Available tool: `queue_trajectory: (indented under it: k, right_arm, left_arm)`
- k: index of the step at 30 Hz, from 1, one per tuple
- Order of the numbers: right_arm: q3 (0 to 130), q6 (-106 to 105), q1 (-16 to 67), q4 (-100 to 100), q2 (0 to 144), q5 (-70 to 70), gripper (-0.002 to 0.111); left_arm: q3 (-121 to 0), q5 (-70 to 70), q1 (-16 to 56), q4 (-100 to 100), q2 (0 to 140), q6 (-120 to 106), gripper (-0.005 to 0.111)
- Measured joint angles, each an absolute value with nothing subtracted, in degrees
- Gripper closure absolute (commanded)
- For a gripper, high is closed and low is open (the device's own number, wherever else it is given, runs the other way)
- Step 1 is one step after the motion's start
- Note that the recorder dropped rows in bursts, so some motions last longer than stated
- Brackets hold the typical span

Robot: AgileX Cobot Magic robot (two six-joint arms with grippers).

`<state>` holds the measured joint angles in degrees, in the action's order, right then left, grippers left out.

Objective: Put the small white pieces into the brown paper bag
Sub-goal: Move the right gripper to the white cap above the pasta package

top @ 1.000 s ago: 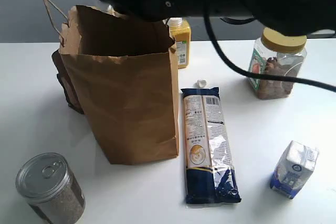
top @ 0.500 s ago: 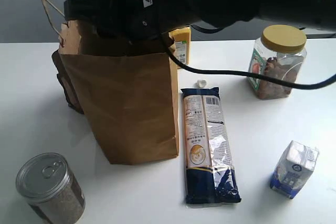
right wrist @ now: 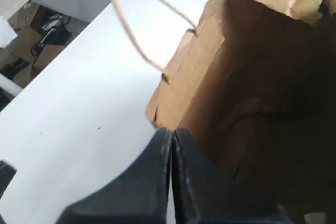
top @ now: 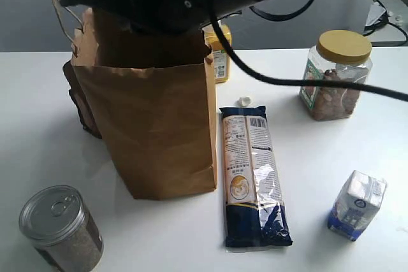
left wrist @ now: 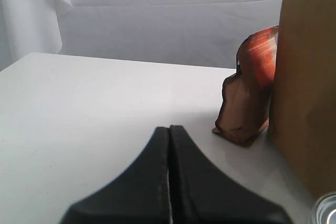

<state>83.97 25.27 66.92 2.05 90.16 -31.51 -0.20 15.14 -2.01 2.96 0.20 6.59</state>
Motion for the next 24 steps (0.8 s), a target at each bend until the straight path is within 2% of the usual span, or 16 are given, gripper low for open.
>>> queue_trajectory:
  k: [8, 16, 20, 24]
  right_arm:
    - [73.2, 28.7, 75.5, 6.9, 82.5, -30.0, 0.108]
    - [46.8, 37.7, 78.3, 9.5, 70.5, -21.0, 0.108]
    - [42.4, 42.9, 78.3, 14.4, 69.0, -24.0, 0.108]
    - [41.2, 55.9, 75.7, 28.4, 69.0, -34.7, 0.108]
  left_arm:
    - [-0.2, 15.1, -2.0, 3.0, 0.2, 6.6, 0.107]
    - [-0.2, 15.1, -2.0, 3.0, 0.2, 6.6, 0.107]
    - [-0.2, 15.1, -2.0, 3.0, 0.2, 6.6, 0.107]
    - [-0.2, 15.1, -2.0, 3.0, 0.2, 6.6, 0.107]
